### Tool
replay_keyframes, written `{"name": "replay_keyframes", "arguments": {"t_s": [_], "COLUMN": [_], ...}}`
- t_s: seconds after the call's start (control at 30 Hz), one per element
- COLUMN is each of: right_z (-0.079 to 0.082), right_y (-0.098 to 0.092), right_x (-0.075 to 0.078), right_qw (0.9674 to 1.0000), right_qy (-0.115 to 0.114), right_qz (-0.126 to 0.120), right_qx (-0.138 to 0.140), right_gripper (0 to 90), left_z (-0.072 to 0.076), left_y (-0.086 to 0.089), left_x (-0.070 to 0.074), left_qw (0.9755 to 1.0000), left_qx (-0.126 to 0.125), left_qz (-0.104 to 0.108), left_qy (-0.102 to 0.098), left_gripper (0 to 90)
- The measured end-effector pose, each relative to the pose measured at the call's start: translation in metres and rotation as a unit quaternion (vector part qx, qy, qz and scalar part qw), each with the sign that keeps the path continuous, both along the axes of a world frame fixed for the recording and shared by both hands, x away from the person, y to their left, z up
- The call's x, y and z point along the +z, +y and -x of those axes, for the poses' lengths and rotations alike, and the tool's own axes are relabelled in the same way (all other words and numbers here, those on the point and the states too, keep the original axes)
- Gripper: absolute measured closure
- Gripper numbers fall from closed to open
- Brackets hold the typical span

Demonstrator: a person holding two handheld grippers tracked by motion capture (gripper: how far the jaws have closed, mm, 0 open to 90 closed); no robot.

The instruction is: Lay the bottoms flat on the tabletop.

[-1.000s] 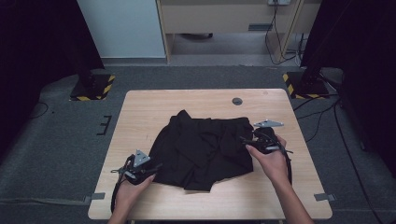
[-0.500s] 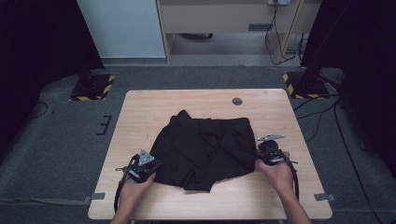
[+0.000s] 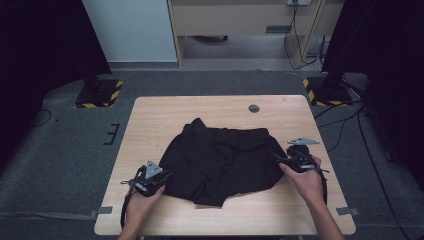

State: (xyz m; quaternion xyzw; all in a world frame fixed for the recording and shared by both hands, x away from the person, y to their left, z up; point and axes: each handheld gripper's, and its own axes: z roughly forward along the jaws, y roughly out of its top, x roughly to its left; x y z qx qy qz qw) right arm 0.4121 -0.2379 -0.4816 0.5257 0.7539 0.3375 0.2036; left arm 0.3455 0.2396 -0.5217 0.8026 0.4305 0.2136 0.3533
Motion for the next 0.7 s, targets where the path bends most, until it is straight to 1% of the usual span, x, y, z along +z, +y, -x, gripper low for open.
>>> {"name": "replay_keyframes", "arguments": {"t_s": [0.03,0.07,0.1,0.13,0.2,0.23,0.27,0.3,0.33,0.4,0.43,0.5,0.53,0.57,0.63,0.67,0.7], "right_z": [-0.001,-0.001,-0.002,-0.006,-0.010,-0.010,-0.014,-0.016,-0.017,-0.019,-0.020,-0.023,-0.023,-0.026,-0.031,-0.033,-0.033], "right_y": [0.012,0.012,0.020,0.039,0.054,0.054,0.065,0.073,0.078,0.091,0.092,0.094,0.094,0.100,0.110,0.115,0.115], "right_x": [0.002,0.002,0.004,0.005,0.006,0.006,0.004,0.002,0.000,-0.005,-0.006,-0.003,-0.003,0.002,0.006,0.007,0.007], "right_qw": [0.9999,0.9999,0.9997,0.9989,0.9982,0.9982,0.9975,0.9969,0.9964,0.9945,0.9950,0.9958,0.9958,0.9957,0.9951,0.9944,0.9944], "right_qy": [0.000,0.000,-0.001,-0.002,-0.001,-0.001,0.007,0.016,0.019,0.035,0.030,0.028,0.028,0.015,0.012,0.012,0.012], "right_qz": [-0.003,-0.003,-0.002,0.001,0.002,0.002,0.001,0.005,0.014,0.036,0.039,0.026,0.026,0.023,0.010,0.007,0.007], "right_qx": [0.014,0.014,0.024,0.046,0.060,0.060,0.070,0.077,0.082,0.092,0.087,0.083,0.083,0.088,0.097,0.105,0.105], "right_gripper": [35.6,35.6,35.4,35.1,34.6,34.6,34.6,35.4,35.5,35.4,34.3,32.5,32.5,28.5,24.7,24.1,24.1], "left_z": [0.000,0.000,0.000,0.000,0.000,0.000,0.000,0.000,0.000,0.001,0.000,0.000,0.000,-0.001,0.000,0.000,0.000], "left_y": [0.000,0.000,0.001,0.002,0.003,0.003,0.004,0.004,0.005,0.006,0.006,0.006,0.006,0.005,0.006,0.007,0.007], "left_x": [0.000,0.000,0.000,0.001,0.002,0.002,0.002,0.002,0.003,0.004,0.004,0.004,0.004,0.004,0.005,0.007,0.007], "left_qw": [1.0000,1.0000,1.0000,1.0000,1.0000,1.0000,1.0000,1.0000,1.0000,1.0000,1.0000,1.0000,1.0000,1.0000,1.0000,0.9999,0.9999], "left_qx": [-0.001,-0.001,0.001,0.002,0.002,0.003,0.003,0.003,0.003,0.001,0.002,0.002,0.002,0.002,0.001,0.003,0.003], "left_qz": [-0.002,-0.002,-0.002,0.000,0.002,0.000,-0.002,-0.002,0.000,0.001,0.002,0.005,0.006,0.007,0.009,0.013,0.013], "left_qy": [0.001,0.001,0.000,-0.002,-0.002,-0.002,-0.002,-0.002,-0.004,-0.005,-0.005,-0.004,-0.003,-0.003,-0.005,-0.007,-0.007], "left_gripper": [76.5,76.5,76.5,76.4,76.4,76.4,76.4,76.4,76.5,76.5,76.5,76.7,76.7,76.8,77.1,77.1,77.1]}}
